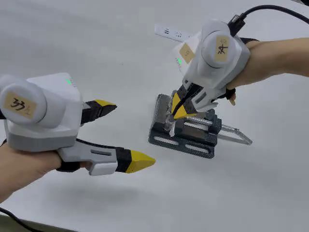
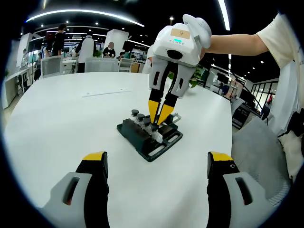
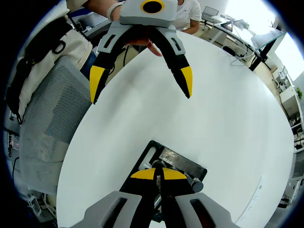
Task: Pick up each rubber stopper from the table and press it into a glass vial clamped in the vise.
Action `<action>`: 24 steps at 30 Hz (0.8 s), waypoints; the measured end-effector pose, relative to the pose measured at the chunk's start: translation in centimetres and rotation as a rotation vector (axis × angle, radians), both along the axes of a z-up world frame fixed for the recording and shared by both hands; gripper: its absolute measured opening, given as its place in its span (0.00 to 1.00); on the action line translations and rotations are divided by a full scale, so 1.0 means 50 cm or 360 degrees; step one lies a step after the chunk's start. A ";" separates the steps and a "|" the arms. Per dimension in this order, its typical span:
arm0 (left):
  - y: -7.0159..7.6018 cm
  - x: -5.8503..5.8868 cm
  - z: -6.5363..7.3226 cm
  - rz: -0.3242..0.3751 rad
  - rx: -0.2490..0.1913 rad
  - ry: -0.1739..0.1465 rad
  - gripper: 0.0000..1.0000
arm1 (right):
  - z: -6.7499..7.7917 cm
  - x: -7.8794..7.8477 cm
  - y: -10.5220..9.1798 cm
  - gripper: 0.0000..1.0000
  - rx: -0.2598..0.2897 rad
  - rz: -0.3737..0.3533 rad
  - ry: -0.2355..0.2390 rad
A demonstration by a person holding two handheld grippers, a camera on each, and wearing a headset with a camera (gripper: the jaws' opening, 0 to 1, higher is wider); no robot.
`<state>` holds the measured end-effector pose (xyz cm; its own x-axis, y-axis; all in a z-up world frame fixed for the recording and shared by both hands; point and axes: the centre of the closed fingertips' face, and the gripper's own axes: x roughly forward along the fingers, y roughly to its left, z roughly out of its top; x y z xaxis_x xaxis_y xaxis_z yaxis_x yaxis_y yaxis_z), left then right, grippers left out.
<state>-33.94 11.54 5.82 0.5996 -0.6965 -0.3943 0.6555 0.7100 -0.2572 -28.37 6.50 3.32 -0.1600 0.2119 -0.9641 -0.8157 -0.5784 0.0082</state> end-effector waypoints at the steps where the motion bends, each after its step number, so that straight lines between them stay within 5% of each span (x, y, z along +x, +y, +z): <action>1: -0.001 -0.001 0.000 0.0000 -0.0001 0.0001 0.85 | 0.000 0.001 0.000 0.00 -0.0004 -0.0006 -0.0001; 24: -0.001 0.013 -0.019 0.0012 -0.0056 0.0040 0.85 | -0.009 -0.003 -0.002 0.00 -0.0035 -0.0122 0.0058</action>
<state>-33.29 11.51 4.88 0.5949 -0.7058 -0.3847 0.6435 0.7050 -0.2983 -28.53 6.40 2.88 -0.1790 0.2037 -0.9625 -0.8566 -0.5135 0.0506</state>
